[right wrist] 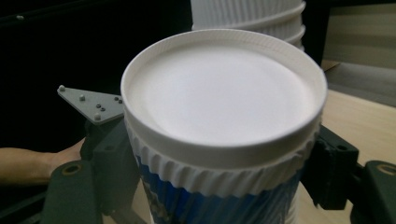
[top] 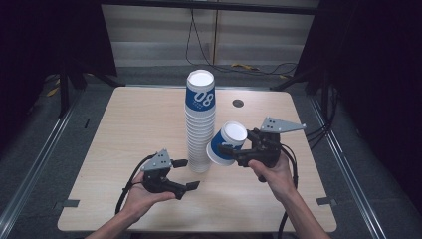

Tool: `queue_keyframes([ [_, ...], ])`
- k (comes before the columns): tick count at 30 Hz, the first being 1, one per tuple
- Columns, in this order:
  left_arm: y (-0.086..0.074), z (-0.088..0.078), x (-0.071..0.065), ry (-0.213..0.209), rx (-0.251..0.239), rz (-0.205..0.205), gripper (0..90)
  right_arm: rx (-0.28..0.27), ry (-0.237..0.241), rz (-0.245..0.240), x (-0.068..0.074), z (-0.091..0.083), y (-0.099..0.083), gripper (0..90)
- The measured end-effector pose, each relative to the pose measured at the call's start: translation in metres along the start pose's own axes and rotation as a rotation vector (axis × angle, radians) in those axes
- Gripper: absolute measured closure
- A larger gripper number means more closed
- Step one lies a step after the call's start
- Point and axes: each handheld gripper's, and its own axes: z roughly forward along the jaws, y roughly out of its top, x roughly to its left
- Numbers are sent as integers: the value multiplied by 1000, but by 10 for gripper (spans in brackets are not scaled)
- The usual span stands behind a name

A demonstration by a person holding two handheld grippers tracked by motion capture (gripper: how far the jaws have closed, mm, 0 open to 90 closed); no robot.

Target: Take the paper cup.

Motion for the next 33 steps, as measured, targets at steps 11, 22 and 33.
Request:
queue_keyframes([
  [11,-10,3,-1,-52,-8,-53,180,66,41,16,0,22,-35,251],
  [22,-13,4,-4,-75,-37,-58,164,99,83,21,2,37,-57,252],
  [33,-15,5,-7,-85,-59,-45,156,116,103,42,2,43,-68,254],
])
